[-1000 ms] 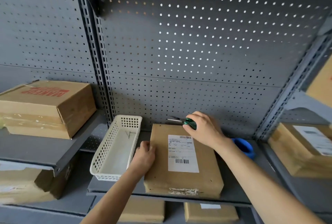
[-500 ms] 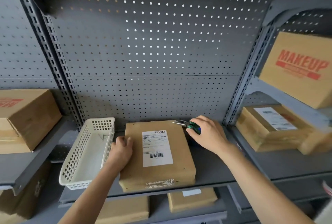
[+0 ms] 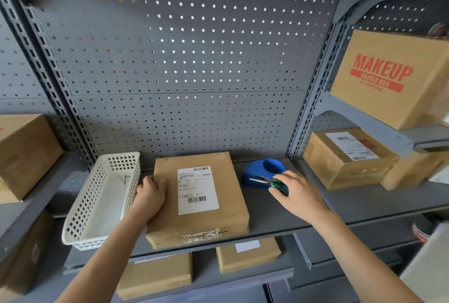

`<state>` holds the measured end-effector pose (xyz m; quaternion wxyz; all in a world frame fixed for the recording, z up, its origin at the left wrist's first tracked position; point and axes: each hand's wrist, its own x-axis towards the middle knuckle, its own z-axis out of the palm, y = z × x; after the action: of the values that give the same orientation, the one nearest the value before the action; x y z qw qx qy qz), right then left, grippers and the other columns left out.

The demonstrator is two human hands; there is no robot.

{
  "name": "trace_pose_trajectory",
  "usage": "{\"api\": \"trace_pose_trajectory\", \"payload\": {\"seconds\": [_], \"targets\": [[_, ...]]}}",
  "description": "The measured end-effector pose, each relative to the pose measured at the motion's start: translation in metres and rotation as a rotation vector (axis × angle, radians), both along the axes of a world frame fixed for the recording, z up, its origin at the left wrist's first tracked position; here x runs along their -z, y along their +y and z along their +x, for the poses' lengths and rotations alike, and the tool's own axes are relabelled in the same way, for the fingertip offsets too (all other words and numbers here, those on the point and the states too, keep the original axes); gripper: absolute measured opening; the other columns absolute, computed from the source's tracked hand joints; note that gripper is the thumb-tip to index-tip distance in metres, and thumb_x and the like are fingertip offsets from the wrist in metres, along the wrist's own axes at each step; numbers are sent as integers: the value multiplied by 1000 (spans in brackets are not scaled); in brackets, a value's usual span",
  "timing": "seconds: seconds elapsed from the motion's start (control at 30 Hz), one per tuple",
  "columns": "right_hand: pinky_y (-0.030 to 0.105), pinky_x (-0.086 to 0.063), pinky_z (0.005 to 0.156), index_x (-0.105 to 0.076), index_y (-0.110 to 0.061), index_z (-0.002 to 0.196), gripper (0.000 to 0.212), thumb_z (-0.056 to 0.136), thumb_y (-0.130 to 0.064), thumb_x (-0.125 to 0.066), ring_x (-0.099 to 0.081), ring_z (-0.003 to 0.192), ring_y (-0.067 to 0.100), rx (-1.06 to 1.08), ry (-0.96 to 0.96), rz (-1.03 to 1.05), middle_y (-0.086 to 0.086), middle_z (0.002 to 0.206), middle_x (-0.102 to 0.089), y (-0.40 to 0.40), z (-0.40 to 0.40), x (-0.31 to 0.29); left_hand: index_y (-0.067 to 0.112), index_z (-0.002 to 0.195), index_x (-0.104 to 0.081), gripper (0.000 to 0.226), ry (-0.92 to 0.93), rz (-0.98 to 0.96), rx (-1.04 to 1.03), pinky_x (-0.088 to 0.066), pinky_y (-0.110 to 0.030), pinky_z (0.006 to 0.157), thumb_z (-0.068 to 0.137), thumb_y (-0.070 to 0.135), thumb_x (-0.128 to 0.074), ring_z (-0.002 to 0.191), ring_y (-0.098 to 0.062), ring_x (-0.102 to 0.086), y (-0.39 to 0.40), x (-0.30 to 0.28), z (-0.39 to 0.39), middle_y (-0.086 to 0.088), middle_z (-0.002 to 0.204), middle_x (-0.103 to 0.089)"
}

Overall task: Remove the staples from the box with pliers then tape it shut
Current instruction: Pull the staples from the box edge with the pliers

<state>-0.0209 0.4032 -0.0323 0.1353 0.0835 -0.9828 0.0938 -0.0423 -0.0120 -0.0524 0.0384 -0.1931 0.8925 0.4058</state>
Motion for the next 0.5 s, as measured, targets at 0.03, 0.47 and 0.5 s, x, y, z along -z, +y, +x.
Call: {"api": "trace_pose_trajectory", "payload": {"seconds": [0.03,0.47,0.5], "targets": [[33,-53,74,-71,-29,122,43,95,-58,-55,-66,97,16,-2,-10,3,-12,114,-67,3,2,4,12,145,-34,62,5,1,5,-40,-53,106,100,55,-39,128,-41,-47,0,0,0,-24,146,-42],[35,-55,83,-70,-30,124,52,93,-66,-51,-66,103,15,-39,-90,48,-12,114,-67,15,2,47,14,146,-34,65,9,20,-6,-44,-54,104,97,57,-42,124,-37,-51,-3,1,-2,-19,141,-49],[35,-54,85,-71,-29,124,50,93,-65,-53,-65,105,16,-45,-85,54,-11,114,-67,15,1,50,14,146,-35,65,9,16,-9,-44,-53,104,98,56,-43,124,-37,-51,-3,1,-2,-19,141,-49]]}}
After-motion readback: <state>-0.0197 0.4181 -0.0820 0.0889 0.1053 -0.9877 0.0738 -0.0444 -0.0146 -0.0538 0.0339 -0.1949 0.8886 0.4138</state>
